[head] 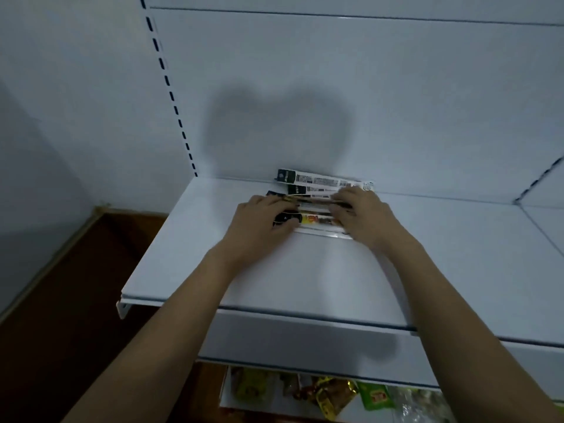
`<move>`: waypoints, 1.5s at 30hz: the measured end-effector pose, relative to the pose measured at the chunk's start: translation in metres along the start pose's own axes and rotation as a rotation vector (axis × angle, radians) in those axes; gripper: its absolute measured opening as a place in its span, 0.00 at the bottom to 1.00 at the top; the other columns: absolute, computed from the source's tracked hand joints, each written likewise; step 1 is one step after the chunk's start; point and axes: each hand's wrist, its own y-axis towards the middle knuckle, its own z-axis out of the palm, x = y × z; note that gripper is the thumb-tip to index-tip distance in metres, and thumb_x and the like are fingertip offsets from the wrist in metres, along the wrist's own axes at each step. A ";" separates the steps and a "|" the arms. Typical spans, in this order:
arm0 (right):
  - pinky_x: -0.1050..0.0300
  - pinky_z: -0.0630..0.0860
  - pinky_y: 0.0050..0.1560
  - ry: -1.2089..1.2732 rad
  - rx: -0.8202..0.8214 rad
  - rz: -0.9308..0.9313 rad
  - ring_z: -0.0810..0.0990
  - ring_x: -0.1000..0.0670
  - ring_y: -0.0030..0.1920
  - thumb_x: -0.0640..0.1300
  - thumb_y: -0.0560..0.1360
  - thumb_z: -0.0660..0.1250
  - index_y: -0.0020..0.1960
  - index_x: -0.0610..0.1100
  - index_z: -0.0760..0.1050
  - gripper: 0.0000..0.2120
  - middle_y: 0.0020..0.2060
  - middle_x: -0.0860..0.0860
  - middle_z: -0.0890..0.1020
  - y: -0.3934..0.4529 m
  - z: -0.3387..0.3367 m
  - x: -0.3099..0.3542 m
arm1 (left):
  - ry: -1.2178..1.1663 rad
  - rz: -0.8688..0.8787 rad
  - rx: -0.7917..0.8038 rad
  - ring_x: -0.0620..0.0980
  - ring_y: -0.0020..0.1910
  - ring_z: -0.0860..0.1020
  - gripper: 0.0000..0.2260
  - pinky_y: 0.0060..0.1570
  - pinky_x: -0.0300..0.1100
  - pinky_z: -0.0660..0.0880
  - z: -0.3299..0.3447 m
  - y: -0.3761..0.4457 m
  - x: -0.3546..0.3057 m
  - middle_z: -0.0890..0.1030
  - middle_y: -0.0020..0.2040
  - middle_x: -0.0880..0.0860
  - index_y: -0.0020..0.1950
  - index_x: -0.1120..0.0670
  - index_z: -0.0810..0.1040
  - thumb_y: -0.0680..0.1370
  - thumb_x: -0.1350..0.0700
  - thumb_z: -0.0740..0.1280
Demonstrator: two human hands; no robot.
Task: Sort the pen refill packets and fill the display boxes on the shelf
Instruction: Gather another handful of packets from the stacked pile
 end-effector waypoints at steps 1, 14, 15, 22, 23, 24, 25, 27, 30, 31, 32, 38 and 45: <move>0.45 0.73 0.58 0.048 -0.049 0.005 0.76 0.48 0.60 0.55 0.81 0.59 0.60 0.52 0.78 0.14 0.60 0.54 0.79 0.001 -0.003 0.000 | -0.018 -0.001 -0.030 0.50 0.65 0.71 0.15 0.62 0.46 0.65 0.002 0.001 0.000 0.76 0.66 0.44 0.65 0.44 0.77 0.80 0.43 0.61; 0.48 0.63 0.56 -0.080 -0.116 -0.044 0.72 0.47 0.61 0.55 0.81 0.57 0.66 0.53 0.76 0.17 0.60 0.53 0.77 0.020 0.007 -0.003 | -0.229 0.000 -0.173 0.53 0.60 0.73 0.26 0.59 0.54 0.73 0.007 0.002 0.000 0.73 0.64 0.52 0.69 0.52 0.71 0.75 0.40 0.62; 0.49 0.63 0.55 -0.081 -0.100 -0.067 0.72 0.48 0.59 0.56 0.81 0.58 0.64 0.53 0.78 0.17 0.58 0.53 0.77 0.015 0.006 -0.001 | -0.215 0.013 -0.183 0.53 0.60 0.73 0.25 0.60 0.54 0.72 0.008 0.001 0.000 0.73 0.65 0.52 0.69 0.52 0.71 0.76 0.40 0.60; 0.52 0.72 0.50 0.175 -0.122 -0.076 0.73 0.51 0.52 0.51 0.82 0.59 0.57 0.51 0.80 0.12 0.50 0.54 0.78 0.004 -0.003 0.009 | 0.041 0.070 -0.060 0.49 0.69 0.68 0.27 0.65 0.51 0.67 0.015 0.000 -0.011 0.73 0.69 0.46 0.71 0.47 0.73 0.77 0.36 0.51; 0.53 0.72 0.51 0.180 -0.145 -0.052 0.73 0.52 0.53 0.50 0.81 0.61 0.59 0.52 0.78 0.11 0.51 0.54 0.79 0.008 -0.005 0.007 | 0.057 0.058 -0.041 0.48 0.69 0.68 0.27 0.65 0.50 0.67 0.015 0.002 -0.011 0.73 0.69 0.45 0.71 0.46 0.73 0.78 0.36 0.51; 0.52 0.73 0.53 0.159 -0.137 -0.026 0.74 0.51 0.55 0.49 0.81 0.62 0.61 0.52 0.78 0.11 0.53 0.54 0.80 0.011 -0.007 0.006 | 0.068 0.051 -0.037 0.48 0.69 0.67 0.26 0.65 0.49 0.66 0.015 0.003 -0.012 0.73 0.69 0.45 0.71 0.45 0.73 0.78 0.36 0.52; 0.50 0.74 0.55 0.130 -0.099 0.004 0.75 0.50 0.56 0.49 0.79 0.65 0.61 0.51 0.79 0.12 0.53 0.54 0.81 0.015 -0.008 0.004 | 0.074 0.048 -0.041 0.47 0.69 0.67 0.23 0.64 0.49 0.66 0.014 0.005 -0.012 0.73 0.69 0.44 0.71 0.45 0.73 0.79 0.37 0.55; 0.48 0.76 0.57 0.117 -0.031 0.062 0.79 0.48 0.55 0.49 0.78 0.67 0.59 0.50 0.81 0.11 0.53 0.52 0.82 0.018 -0.005 0.002 | 0.073 0.043 -0.055 0.47 0.69 0.67 0.21 0.64 0.49 0.66 0.015 0.006 -0.013 0.74 0.69 0.45 0.70 0.45 0.73 0.80 0.39 0.58; 0.49 0.76 0.55 0.208 -0.112 0.088 0.79 0.49 0.52 0.47 0.79 0.65 0.59 0.50 0.80 0.10 0.50 0.53 0.80 0.015 0.001 0.001 | 0.049 0.046 -0.072 0.47 0.68 0.68 0.27 0.63 0.48 0.67 0.016 0.004 -0.013 0.75 0.68 0.45 0.70 0.46 0.74 0.77 0.36 0.52; 0.48 0.75 0.56 0.209 -0.160 0.088 0.78 0.48 0.54 0.46 0.80 0.65 0.61 0.50 0.80 0.11 0.51 0.53 0.79 0.014 0.002 -0.001 | 0.049 0.053 -0.075 0.47 0.68 0.68 0.28 0.63 0.48 0.67 0.017 0.004 -0.013 0.75 0.67 0.45 0.70 0.46 0.74 0.77 0.35 0.51; 0.47 0.74 0.57 0.178 -0.194 0.093 0.76 0.47 0.57 0.47 0.80 0.64 0.63 0.50 0.78 0.13 0.55 0.51 0.79 0.014 0.002 -0.003 | 0.052 0.058 -0.078 0.47 0.68 0.69 0.27 0.62 0.48 0.67 0.017 0.003 -0.012 0.75 0.68 0.45 0.70 0.46 0.74 0.77 0.36 0.51; 0.45 0.72 0.57 0.094 -0.140 0.234 0.74 0.43 0.60 0.56 0.78 0.67 0.53 0.50 0.81 0.11 0.56 0.49 0.80 0.019 0.005 -0.013 | 0.080 0.094 -0.154 0.51 0.66 0.71 0.25 0.62 0.52 0.69 0.020 0.001 -0.012 0.78 0.65 0.47 0.69 0.48 0.76 0.79 0.39 0.52; 0.66 0.76 0.48 0.527 -0.381 0.039 0.80 0.57 0.48 0.41 0.79 0.67 0.52 0.45 0.79 0.03 0.47 0.53 0.82 0.000 -0.009 -0.003 | 0.212 0.273 -0.569 0.57 0.66 0.74 0.15 0.65 0.53 0.69 0.012 -0.001 -0.016 0.79 0.64 0.54 0.64 0.55 0.79 0.82 0.51 0.63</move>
